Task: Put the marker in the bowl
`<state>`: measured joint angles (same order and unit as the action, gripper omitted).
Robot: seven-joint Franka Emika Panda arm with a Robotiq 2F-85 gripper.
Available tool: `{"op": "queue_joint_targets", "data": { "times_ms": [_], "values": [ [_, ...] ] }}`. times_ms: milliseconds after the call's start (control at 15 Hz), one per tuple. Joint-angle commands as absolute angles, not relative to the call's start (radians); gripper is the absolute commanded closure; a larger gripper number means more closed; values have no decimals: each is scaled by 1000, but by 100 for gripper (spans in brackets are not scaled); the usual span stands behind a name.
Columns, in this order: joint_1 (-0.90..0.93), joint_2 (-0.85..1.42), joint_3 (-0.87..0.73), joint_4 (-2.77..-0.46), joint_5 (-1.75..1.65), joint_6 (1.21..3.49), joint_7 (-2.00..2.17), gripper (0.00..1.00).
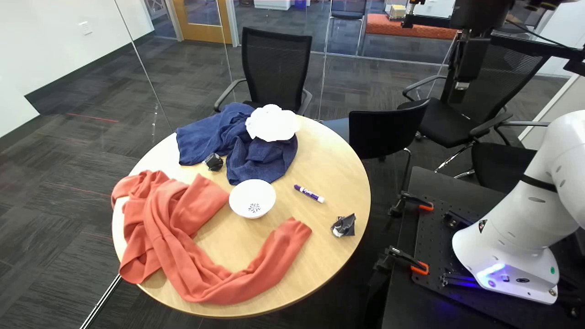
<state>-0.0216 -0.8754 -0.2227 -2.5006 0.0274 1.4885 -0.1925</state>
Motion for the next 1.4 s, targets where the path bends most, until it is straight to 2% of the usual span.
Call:
{"op": "queue_joint_targets", "data": {
  "times_ms": [0,267,1333],
  "values": [
    [-40,-871,-210,-2499,36,1487,-204,0],
    [-35,-819,-193,-2484,23,1565,-193,0],
    [-42,-457,-41,-2570,40,2212,63,0]
  ]
}}
